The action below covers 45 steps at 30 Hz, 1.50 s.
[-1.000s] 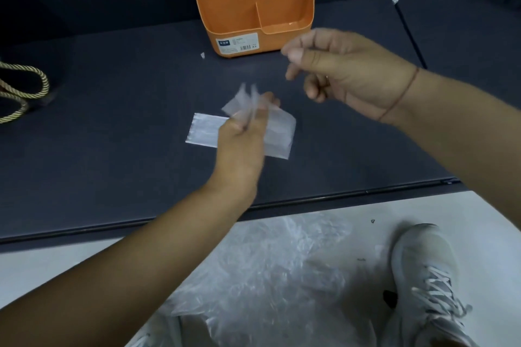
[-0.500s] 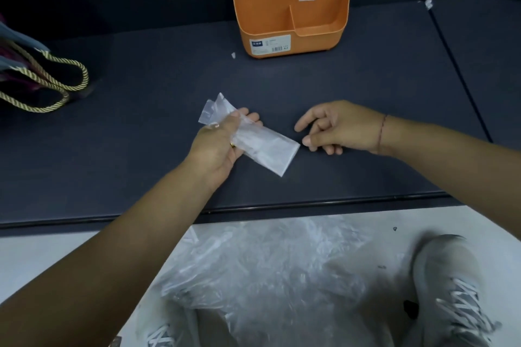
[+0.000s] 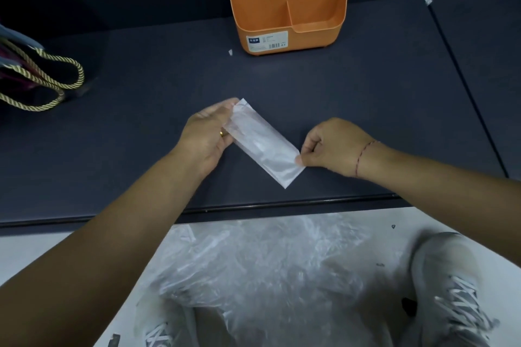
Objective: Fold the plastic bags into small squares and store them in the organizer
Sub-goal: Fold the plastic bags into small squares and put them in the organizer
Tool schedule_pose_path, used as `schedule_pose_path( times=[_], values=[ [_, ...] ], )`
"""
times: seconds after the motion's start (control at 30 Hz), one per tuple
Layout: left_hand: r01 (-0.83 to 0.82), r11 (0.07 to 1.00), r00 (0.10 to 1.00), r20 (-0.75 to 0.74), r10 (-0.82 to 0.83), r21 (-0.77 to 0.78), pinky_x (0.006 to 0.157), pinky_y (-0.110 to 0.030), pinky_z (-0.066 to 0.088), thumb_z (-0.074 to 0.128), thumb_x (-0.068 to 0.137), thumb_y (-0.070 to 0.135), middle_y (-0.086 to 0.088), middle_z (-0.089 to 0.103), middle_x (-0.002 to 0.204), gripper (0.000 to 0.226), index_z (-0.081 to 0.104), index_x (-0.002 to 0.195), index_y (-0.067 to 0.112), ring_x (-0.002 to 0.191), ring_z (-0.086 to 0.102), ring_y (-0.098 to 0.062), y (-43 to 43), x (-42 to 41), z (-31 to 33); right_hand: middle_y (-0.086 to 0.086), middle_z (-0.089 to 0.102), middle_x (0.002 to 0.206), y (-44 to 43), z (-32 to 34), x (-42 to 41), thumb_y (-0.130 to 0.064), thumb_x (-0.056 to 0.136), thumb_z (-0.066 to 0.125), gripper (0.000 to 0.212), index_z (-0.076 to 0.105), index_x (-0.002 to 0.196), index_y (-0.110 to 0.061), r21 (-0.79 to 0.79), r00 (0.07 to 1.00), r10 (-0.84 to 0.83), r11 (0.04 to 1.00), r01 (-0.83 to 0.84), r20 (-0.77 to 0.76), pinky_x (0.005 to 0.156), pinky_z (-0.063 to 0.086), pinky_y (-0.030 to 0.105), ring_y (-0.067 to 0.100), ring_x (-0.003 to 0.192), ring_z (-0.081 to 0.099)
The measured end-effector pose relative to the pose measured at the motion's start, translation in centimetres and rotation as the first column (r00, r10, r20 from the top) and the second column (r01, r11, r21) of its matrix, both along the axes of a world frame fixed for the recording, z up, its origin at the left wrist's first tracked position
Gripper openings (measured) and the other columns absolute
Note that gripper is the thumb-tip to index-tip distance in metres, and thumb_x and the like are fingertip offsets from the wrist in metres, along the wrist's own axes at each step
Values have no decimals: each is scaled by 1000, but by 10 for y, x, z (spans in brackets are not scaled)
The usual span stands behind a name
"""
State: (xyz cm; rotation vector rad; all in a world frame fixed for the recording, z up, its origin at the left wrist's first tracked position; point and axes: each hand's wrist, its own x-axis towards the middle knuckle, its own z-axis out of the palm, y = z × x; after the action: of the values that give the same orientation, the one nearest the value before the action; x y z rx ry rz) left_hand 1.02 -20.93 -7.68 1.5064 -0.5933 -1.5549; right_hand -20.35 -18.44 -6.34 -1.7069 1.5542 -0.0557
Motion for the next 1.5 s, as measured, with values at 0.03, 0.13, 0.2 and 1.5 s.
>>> schedule_pose_path(
  times=[0.03, 0.13, 0.2, 1.5],
  values=[
    [-28, 999, 999, 29, 29, -22, 77, -25, 58, 50, 102, 10, -3, 75, 95, 22, 65, 117, 3, 87, 72, -12, -5, 5, -1, -16, 57, 64, 3, 1, -2, -29, 83, 74, 12, 72, 76, -19, 2, 1000, 3, 1000, -3, 4, 57, 39, 13, 1, 62, 53],
    [-85, 974, 961, 242, 137, -211, 86, -22, 55, 50, 102, 9, -9, 70, 112, 28, 57, 128, 3, 95, 70, -11, -7, 19, -3, -17, 57, 61, 8, 3, -6, -30, 82, 75, 13, 72, 76, -19, 15, 1000, -8, 1000, 8, 27, 53, 39, 8, -3, 56, 54],
    [127, 902, 805, 574, 150, -413, 99, -18, 45, 51, 101, 13, -5, 65, 126, 33, 56, 133, 8, 112, 62, -7, 9, 19, 0, -14, 61, 62, 11, 4, -8, -30, 80, 76, 13, 72, 74, -20, 39, 998, -37, 999, 35, 52, 51, 41, 8, -3, 51, 55],
    [376, 855, 654, 756, 28, -357, 96, -14, 39, 66, 93, 18, 17, 64, 106, 56, 43, 143, 14, 106, 56, -1, 89, -8, -6, -1, 73, 79, 24, -14, 26, -16, 84, 70, 9, 69, 90, -10, -66, 954, -124, 987, 147, 273, 75, 52, 25, 15, 75, 68]
  ],
)
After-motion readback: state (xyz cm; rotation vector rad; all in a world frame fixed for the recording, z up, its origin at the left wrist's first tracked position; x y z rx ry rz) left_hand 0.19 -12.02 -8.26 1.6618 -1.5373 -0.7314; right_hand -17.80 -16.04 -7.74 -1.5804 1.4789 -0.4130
